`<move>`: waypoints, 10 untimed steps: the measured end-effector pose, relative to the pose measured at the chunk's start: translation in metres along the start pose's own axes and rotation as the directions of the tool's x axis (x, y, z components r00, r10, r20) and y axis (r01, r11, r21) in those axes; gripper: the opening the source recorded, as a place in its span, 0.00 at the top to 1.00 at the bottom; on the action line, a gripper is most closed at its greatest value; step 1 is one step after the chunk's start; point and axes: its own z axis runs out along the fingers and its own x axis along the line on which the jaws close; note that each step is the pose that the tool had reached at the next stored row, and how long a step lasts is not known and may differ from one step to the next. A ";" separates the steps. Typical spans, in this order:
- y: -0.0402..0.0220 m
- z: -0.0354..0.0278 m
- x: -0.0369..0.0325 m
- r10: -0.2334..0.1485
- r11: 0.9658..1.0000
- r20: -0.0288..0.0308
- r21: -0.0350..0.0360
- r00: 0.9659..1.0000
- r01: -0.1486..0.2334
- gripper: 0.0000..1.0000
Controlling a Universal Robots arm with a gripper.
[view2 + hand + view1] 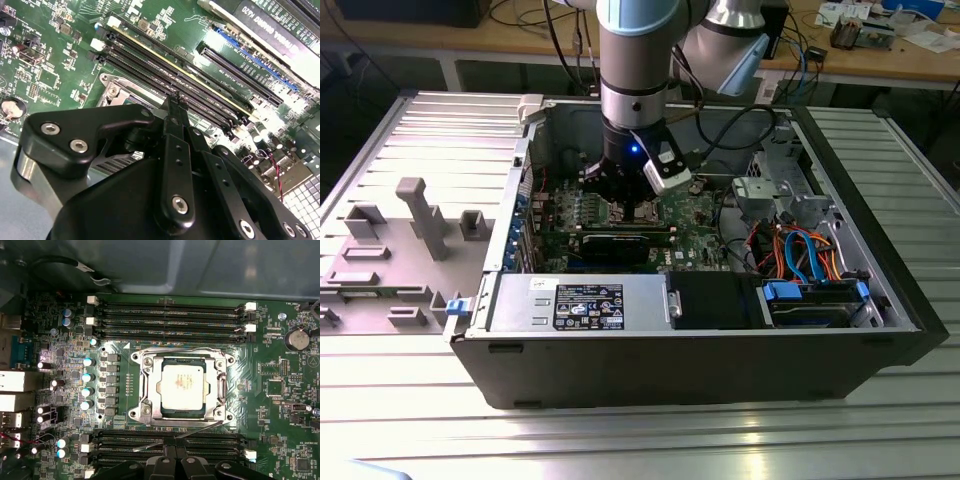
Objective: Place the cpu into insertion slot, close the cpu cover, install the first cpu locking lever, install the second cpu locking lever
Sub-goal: 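Install the second cpu locking lever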
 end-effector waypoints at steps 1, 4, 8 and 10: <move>0.0000 0.0000 0.0000 0.000 1.000 0.000 0.000 1.000 0.000 0.89; 0.0000 0.0000 0.0000 0.000 1.000 0.000 0.000 1.000 0.000 0.89; 0.0000 0.0000 0.0001 0.000 1.000 0.000 0.000 1.000 0.000 0.89; 0.0000 0.0001 0.0001 0.000 1.000 0.000 0.000 1.000 0.000 0.89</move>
